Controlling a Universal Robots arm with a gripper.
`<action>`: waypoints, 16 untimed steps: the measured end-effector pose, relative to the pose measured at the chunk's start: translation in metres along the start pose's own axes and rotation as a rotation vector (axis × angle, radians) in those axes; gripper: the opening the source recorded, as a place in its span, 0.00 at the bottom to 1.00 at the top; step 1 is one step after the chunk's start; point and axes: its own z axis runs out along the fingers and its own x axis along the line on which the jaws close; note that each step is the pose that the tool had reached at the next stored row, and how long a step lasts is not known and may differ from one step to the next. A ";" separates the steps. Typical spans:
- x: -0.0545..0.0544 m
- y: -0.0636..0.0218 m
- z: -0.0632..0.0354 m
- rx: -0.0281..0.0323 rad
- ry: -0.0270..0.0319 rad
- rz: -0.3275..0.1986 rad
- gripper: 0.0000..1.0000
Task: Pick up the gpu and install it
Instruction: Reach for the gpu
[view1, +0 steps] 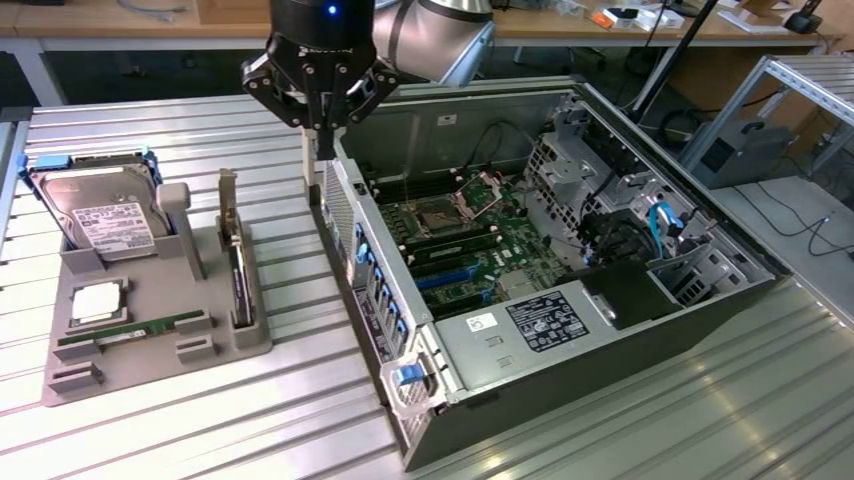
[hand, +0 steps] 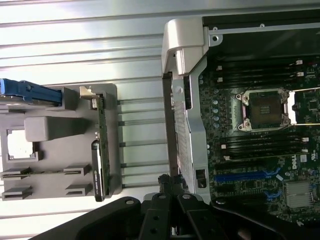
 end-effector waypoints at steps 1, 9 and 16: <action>0.000 0.0000 -0.0001 0.0001 0.0001 0.000 0.11; 0.009 -0.0006 -0.0002 0.0000 0.0000 0.000 0.11; 0.014 -0.0011 -0.0004 0.0000 0.0000 0.000 0.11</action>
